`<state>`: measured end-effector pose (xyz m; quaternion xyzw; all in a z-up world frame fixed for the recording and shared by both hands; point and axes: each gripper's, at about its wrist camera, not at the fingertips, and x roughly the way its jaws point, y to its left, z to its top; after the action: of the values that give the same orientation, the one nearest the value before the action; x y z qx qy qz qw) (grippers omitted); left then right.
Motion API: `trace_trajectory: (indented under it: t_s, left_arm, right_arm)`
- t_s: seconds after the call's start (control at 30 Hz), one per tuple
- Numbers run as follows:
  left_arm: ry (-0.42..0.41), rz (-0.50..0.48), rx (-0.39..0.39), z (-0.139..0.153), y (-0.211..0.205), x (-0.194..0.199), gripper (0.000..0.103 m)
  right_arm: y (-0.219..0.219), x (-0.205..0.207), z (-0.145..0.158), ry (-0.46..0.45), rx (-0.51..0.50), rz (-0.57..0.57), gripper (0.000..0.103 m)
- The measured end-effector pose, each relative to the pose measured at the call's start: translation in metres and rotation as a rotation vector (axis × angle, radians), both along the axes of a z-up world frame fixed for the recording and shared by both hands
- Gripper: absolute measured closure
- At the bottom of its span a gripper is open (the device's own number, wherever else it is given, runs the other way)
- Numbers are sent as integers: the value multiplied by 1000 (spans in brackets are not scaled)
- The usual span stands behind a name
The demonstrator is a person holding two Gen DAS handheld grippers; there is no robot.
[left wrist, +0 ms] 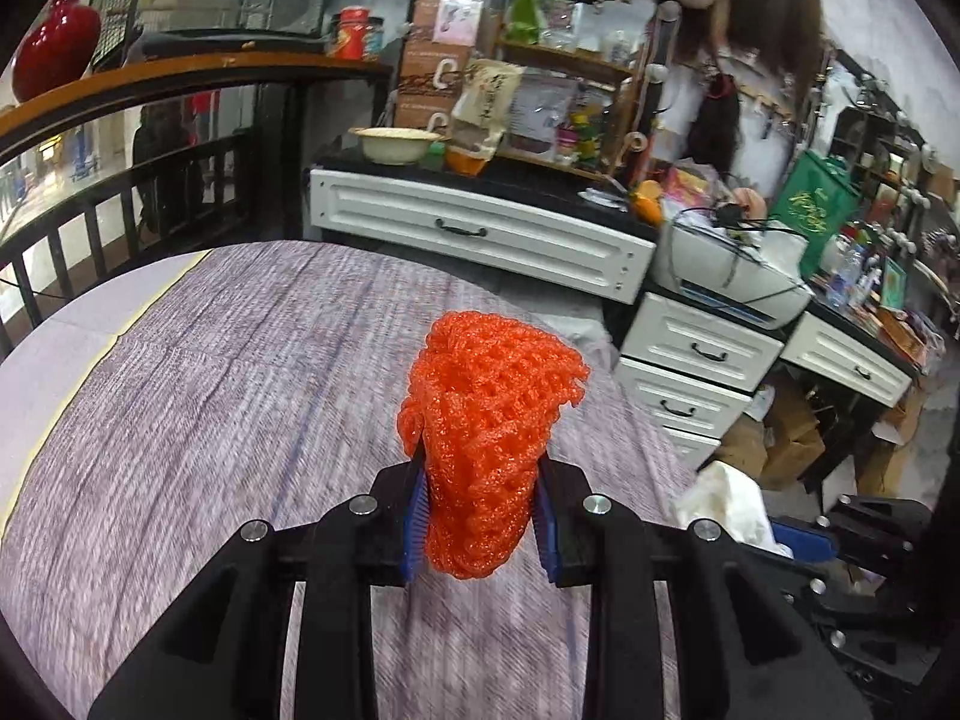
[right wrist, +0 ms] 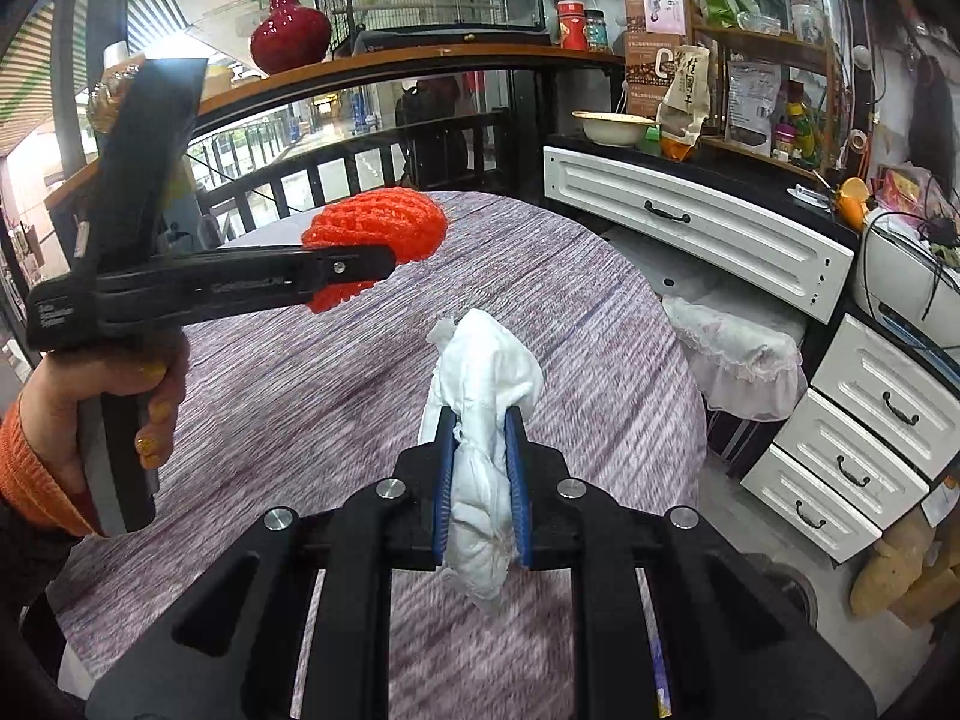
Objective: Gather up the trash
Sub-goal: 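Carry the white tissue to the bin and open the right gripper while the left carries the net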
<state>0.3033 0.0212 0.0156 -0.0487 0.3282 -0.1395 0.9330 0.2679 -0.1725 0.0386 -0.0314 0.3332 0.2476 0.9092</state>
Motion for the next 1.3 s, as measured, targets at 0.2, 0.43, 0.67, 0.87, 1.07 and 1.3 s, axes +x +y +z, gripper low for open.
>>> trace_trajectory:
  t_s: [0.2,0.43,0.67,0.87,1.07,1.3]
  left_arm:
    - [-24,-24,-9,2,-13,-37,74]
    - [-37,-68,1,-4,-32,-70,74]
    - [-58,-112,-1,-4,-53,-96,74]
    - [-72,-160,-15,-2,-74,-114,74]
    - [-75,-220,-20,-1,-99,-127,74]
    - [-75,-287,-14,-1,-127,-133,74]
  right_arm:
    - [-19,-31,-6,7,20,-18,86]
    - [-44,-56,-12,18,45,-60,86]
    - [-75,-76,-13,10,77,-114,86]
    - [-106,-90,-18,11,119,-183,86]
    - [-138,-101,-28,23,138,-259,86]
    - [-169,-109,-54,61,115,-342,86]
